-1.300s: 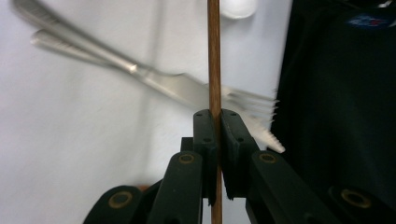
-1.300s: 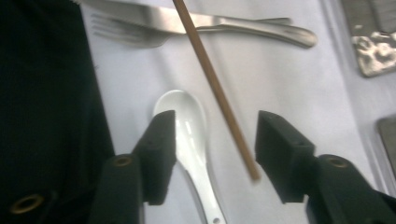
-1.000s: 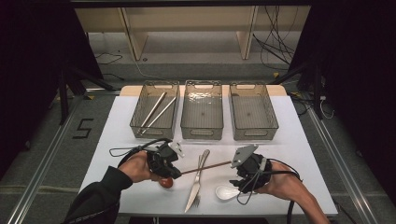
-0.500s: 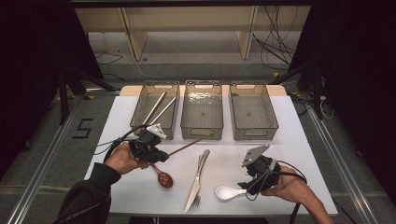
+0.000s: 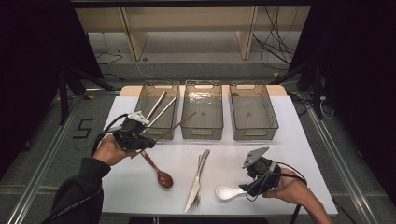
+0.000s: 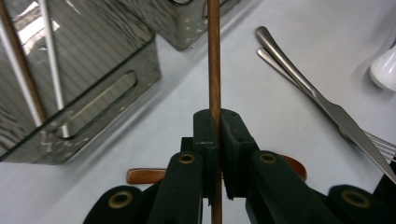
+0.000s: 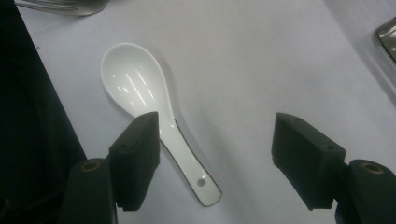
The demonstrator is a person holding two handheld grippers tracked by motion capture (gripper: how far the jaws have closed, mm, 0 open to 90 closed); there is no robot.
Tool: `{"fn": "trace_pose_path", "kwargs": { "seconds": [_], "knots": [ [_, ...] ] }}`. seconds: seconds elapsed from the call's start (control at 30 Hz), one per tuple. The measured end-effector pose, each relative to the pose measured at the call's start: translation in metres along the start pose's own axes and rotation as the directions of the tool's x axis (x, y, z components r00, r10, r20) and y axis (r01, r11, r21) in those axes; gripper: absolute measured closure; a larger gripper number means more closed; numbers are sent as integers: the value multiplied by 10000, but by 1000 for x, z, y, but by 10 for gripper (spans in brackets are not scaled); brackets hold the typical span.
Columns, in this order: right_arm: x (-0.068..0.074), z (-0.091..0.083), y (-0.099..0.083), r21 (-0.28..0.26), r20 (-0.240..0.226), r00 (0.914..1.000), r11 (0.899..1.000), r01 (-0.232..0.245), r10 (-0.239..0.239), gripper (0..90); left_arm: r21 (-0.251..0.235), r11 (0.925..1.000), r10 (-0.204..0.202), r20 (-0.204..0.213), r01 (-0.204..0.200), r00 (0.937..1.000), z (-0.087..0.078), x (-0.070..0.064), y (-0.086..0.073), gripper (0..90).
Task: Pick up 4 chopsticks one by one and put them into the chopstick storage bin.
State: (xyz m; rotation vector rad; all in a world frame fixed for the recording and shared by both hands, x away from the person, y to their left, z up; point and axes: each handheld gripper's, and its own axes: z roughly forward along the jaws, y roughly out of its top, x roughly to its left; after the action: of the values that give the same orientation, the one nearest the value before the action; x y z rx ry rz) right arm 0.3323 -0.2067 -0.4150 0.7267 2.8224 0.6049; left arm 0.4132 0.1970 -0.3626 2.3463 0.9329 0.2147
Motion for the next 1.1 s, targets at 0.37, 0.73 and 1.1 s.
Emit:
{"fn": "trace_pose_path", "kwargs": {
  "seconds": [0.37,0.73,1.1],
  "knots": [
    [0,3,1,122,1,10000,9999,1,-1,329,-769,9900,-1267,-1210,1180,9845,-3,41,11,853],
    [1,4,1,114,-53,10000,9999,-17,17,318,-987,9749,-2159,-2022,1995,9552,15,84,33,853],
    [-1,2,0,82,-48,10000,10000,-31,31,318,-945,9690,-2438,-2195,2282,9447,32,103,46,853]
  ]
}}
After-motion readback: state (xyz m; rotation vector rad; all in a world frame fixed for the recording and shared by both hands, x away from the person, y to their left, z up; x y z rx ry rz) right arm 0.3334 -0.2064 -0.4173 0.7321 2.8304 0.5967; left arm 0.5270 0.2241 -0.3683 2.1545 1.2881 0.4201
